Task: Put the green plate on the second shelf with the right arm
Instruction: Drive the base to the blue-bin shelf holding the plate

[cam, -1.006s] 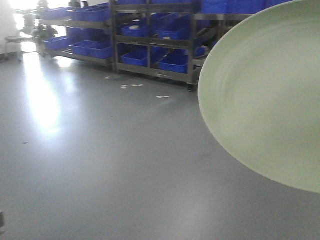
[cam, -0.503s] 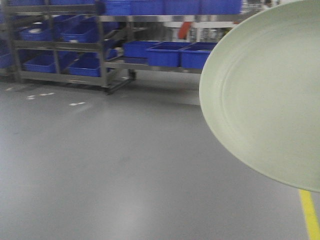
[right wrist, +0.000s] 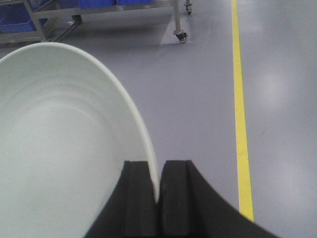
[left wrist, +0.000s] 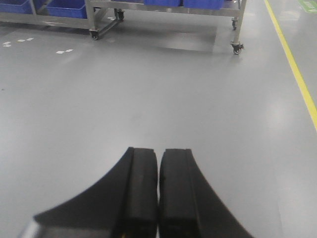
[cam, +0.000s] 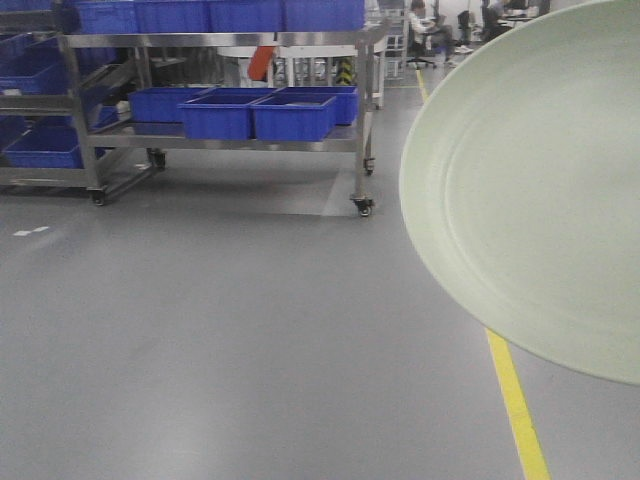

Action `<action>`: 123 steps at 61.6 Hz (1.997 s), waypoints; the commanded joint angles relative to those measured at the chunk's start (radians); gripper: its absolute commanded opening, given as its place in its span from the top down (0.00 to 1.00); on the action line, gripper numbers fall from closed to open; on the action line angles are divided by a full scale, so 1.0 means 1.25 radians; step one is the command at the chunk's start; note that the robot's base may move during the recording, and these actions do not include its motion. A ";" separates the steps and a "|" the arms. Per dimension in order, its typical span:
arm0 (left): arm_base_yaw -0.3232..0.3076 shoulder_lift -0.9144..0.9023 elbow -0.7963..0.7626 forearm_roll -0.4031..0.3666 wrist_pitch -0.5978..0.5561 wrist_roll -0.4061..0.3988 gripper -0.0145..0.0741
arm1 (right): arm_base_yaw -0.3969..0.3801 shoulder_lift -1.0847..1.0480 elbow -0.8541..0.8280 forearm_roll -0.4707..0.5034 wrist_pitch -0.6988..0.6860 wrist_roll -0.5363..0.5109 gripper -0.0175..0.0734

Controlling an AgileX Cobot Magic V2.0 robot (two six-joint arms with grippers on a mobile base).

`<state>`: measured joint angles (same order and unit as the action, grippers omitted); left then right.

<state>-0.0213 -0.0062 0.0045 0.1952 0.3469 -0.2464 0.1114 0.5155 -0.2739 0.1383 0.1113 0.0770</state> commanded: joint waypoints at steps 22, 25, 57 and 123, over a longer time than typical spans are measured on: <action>-0.004 -0.017 0.025 0.003 -0.055 0.001 0.70 | -0.004 -0.001 -0.026 0.004 -0.084 0.001 0.75; -0.004 -0.017 0.025 0.003 -0.055 0.001 0.70 | -0.004 -0.001 -0.026 0.004 -0.084 0.001 0.75; -0.004 -0.017 0.025 0.003 -0.055 0.001 0.70 | -0.004 -0.001 -0.026 0.004 -0.084 0.001 0.75; -0.004 -0.017 0.025 0.003 -0.055 0.001 0.70 | -0.004 -0.001 -0.026 0.004 -0.084 0.001 0.75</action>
<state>-0.0213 -0.0062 0.0045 0.1952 0.3469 -0.2464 0.1114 0.5155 -0.2739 0.1383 0.1113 0.0770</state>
